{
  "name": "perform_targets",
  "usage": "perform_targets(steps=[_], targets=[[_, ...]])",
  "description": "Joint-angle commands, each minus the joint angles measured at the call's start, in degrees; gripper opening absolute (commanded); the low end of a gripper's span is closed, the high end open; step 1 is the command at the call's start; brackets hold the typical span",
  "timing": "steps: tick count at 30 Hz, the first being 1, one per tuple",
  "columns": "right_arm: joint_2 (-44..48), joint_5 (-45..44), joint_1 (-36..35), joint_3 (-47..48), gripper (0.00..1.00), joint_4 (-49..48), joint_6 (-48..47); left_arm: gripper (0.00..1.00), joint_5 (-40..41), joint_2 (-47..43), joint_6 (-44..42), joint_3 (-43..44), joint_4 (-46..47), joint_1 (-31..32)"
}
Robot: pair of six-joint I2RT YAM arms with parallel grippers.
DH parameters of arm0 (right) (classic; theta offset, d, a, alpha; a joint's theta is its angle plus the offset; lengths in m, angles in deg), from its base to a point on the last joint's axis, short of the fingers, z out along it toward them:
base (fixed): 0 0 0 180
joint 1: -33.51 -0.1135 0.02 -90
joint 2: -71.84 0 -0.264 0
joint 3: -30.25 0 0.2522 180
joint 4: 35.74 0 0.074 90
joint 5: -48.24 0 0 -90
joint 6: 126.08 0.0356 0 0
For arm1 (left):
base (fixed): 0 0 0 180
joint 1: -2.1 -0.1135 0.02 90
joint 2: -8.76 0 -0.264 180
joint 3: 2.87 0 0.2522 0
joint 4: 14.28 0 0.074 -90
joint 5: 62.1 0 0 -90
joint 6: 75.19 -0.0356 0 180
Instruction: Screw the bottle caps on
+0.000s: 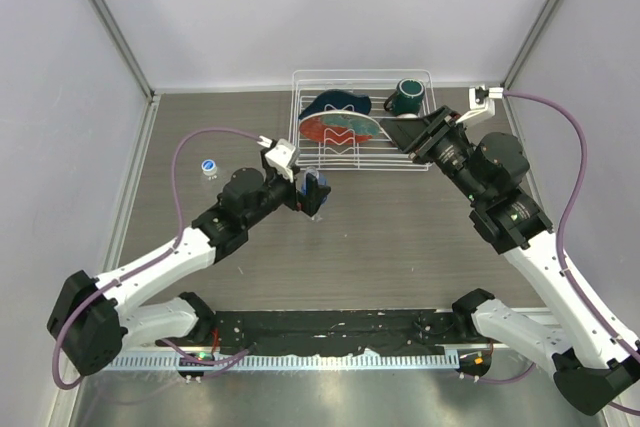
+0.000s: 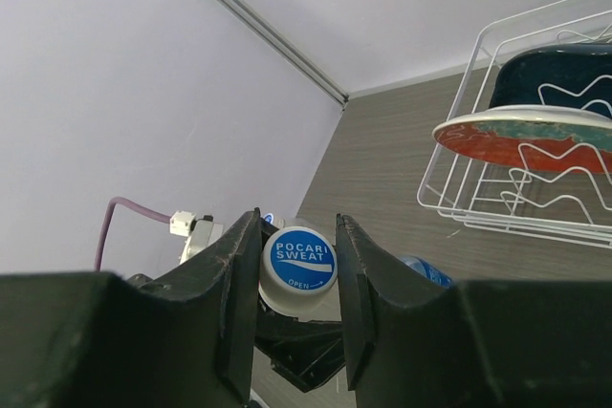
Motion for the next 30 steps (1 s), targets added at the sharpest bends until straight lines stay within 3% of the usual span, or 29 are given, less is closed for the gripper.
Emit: perform_targets(steps=[1, 5, 11, 15, 19, 24, 28, 30], targets=[[1.1, -1.2, 0.2, 0.7, 0.07, -1.6, -1.9, 1.0, 0.4, 1.8, 1.2, -1.0, 6.5, -0.5], [1.3, -1.5, 0.2, 0.0, 0.07, -1.6, -2.3, 0.96, -0.1, 4.3, 0.9, -1.4, 8.1, -1.0], [2.3, -2.1, 0.2, -1.4, 0.07, -1.6, -2.5, 0.82, -2.3, 9.1, -0.8, 0.8, 9.4, -1.7], [2.7, -1.9, 0.2, -2.0, 0.06, -1.7, -2.5, 0.64, -4.0, 11.3, -3.8, 1.9, 9.4, -1.7], [3.0, -1.4, 0.3, -2.6, 0.06, -1.6, -2.2, 0.52, -6.8, 11.9, -8.1, 2.5, 9.0, -1.6], [3.2, -0.2, 0.2, -2.5, 0.06, -1.6, -1.7, 0.4, -8.8, 11.5, -18.2, 8.0, -4.9, 0.3], [3.0, -0.3, 0.3, -1.4, 0.06, -1.1, -1.6, 0.31, -8.3, 13.6, -25.3, 16.6, -25.6, 6.1], [3.1, -0.6, 0.2, -0.9, 0.05, -0.6, -1.5, 0.27, -6.9, 16.3, -26.7, 21.0, -30.9, 8.2]])
